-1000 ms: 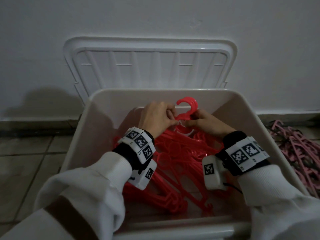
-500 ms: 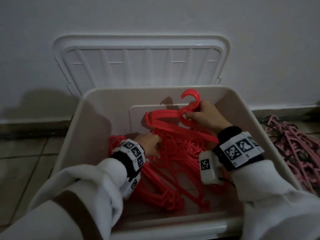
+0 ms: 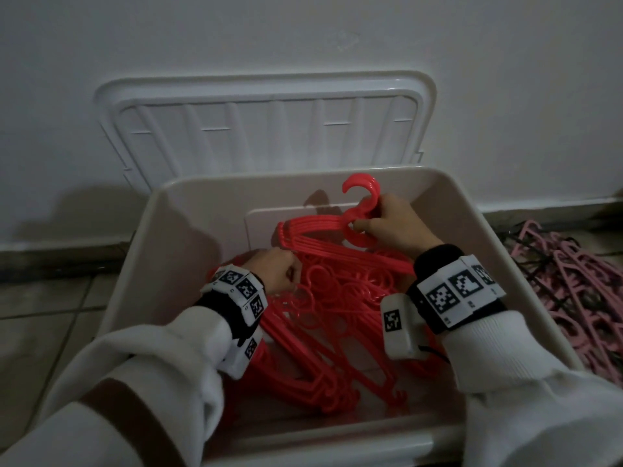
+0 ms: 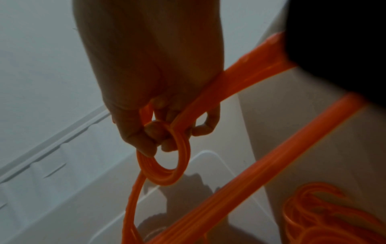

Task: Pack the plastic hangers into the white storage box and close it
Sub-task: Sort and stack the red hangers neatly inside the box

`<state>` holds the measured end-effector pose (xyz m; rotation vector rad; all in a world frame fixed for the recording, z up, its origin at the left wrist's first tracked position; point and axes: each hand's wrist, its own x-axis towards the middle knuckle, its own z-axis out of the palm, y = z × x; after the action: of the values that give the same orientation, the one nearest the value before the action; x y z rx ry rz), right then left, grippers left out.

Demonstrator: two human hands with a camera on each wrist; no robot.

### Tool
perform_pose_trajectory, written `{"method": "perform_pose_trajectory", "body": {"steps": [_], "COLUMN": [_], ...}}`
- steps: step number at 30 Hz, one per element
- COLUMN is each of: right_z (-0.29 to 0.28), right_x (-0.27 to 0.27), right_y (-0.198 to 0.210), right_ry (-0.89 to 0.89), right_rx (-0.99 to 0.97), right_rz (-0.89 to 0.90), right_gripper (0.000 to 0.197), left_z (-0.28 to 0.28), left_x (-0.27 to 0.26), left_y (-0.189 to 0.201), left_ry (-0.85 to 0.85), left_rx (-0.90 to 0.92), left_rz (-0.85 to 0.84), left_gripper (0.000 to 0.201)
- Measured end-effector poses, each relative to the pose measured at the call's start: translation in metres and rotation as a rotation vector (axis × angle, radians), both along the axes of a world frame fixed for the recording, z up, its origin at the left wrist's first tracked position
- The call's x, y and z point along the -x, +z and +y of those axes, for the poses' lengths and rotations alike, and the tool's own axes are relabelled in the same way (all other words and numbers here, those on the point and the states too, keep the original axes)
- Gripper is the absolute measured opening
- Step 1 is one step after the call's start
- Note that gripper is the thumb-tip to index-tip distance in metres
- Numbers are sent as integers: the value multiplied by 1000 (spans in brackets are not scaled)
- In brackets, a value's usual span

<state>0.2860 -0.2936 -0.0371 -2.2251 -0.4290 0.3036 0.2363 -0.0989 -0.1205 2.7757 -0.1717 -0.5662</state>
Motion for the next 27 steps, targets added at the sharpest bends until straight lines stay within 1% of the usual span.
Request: {"method": "perform_pose_trajectory", "body": {"steps": [3,4,6,9,11,14,17,19,21,23,25,27], "right_z": [0,0,-1,-3,-3,-4,-4,-4,-4,-4,-3,-3], "right_x": [-1,0,-1,-2,-1,0,-1,-1,-1,-1,-1,0], "right_y": [1,2,2,4,5,7,7,7,6,4,3,3], "right_ry": [-13,-15,-19,-19,-18,-25,-35,-28,-23,-25,-22,-11], "right_rx": [-16,-19,-32,-47,-67,-67,-56,-62,-50,-26,-12,-14], "right_rz": [0,5,18,33,24,-12,-32,-38,-43,-52,-50,-42], "right_gripper": [3,6,3,17,22,22,19,24,22,13,8,8], "left_z": [1,2,5,8,13,26,38,42,45,42,29,18], "left_x": [-5,-7,-9,-9,-4,5,12,13,14,11,9,7], "left_y": [16,21,33,53,65,79,91,96,96,91,85,77], "left_ry": [-12,-5,17,80,142,204,251,253,224,159,109,99], "left_rx": [143,180,238,335,405,471,549,554,536,491,400,296], "left_rz": [125,153,170,222,307,415,411,380,355,311,265,251], "left_gripper": [9,14,22,17,17,19,16,14,3,21,20,15]}}
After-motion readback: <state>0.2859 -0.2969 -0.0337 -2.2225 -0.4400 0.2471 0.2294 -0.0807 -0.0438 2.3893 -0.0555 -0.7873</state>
